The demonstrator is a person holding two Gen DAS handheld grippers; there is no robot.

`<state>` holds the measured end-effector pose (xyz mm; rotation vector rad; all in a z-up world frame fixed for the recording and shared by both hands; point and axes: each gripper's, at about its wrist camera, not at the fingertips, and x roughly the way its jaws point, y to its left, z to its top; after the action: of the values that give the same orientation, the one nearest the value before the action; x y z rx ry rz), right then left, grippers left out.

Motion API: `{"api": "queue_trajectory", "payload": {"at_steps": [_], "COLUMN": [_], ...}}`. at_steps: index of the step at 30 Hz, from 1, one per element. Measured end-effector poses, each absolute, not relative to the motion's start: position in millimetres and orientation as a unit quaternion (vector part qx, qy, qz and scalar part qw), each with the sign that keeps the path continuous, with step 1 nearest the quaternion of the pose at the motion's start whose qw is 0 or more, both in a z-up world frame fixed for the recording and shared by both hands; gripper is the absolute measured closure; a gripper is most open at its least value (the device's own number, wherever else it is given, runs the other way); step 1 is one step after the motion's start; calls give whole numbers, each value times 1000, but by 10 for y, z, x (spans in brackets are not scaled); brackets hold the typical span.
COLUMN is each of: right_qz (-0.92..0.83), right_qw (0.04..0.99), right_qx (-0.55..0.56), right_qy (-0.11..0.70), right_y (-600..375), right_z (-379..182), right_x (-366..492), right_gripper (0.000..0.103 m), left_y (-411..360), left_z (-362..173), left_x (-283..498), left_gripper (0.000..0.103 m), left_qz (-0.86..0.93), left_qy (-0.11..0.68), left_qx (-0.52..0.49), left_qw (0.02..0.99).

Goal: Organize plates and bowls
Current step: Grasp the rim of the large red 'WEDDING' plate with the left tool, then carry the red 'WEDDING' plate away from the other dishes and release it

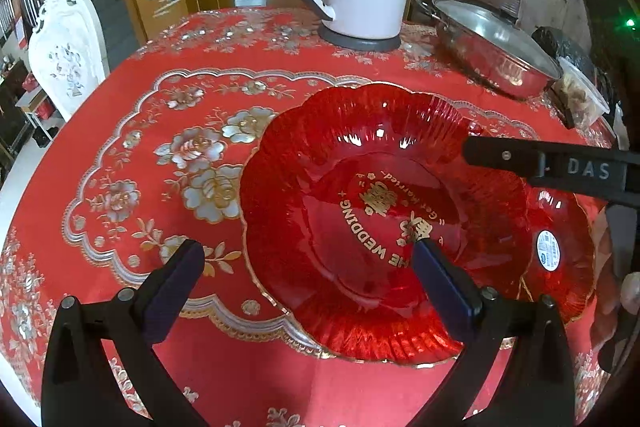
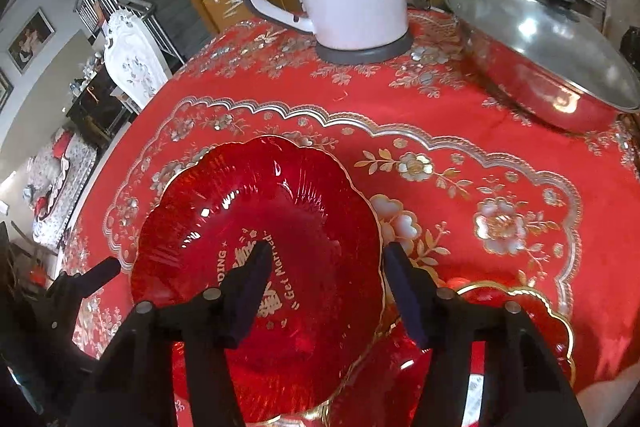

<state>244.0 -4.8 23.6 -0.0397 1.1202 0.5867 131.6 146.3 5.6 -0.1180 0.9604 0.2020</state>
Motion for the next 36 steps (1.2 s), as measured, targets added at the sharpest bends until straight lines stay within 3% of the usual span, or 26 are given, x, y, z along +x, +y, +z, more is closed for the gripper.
{"api": "queue_trajectory", "payload": {"at_steps": [2,5,7,11,13,15,36], "right_qz": [271,266,263,261,256,253,307], "right_qw": [807,810,808,805,805,806,799], "right_qx": [-11,-5,-2,2,-7,-17,-37], "right_qy": [524,522,526,533,535,534,516], "right_y": [-74,-136,-172,-203,-183,-155,358], "right_z": [202,190,171,142,124,113,425], "right_x": [2457,2472,2493,2493,2468,2437,1635], "right_gripper": [56,70,79,84,84,84,84], "left_y": [1457,1445,1440,1556,1602,1661,2315], "left_z": [30,-21,-38,-41,-45,-63,247], "left_x": [1344,1397,1411,1418,1441,1462,930], "left_gripper": [5,21,41,61,81,89,90], "left_qz": [89,90,117,136,153,162,159], "left_qy": [465,476,475,471,474,478,469], "left_qx": [-66,-72,-55,-70,-62,-60,-94], "left_qw": [878,872,871,869,865,861,864]}}
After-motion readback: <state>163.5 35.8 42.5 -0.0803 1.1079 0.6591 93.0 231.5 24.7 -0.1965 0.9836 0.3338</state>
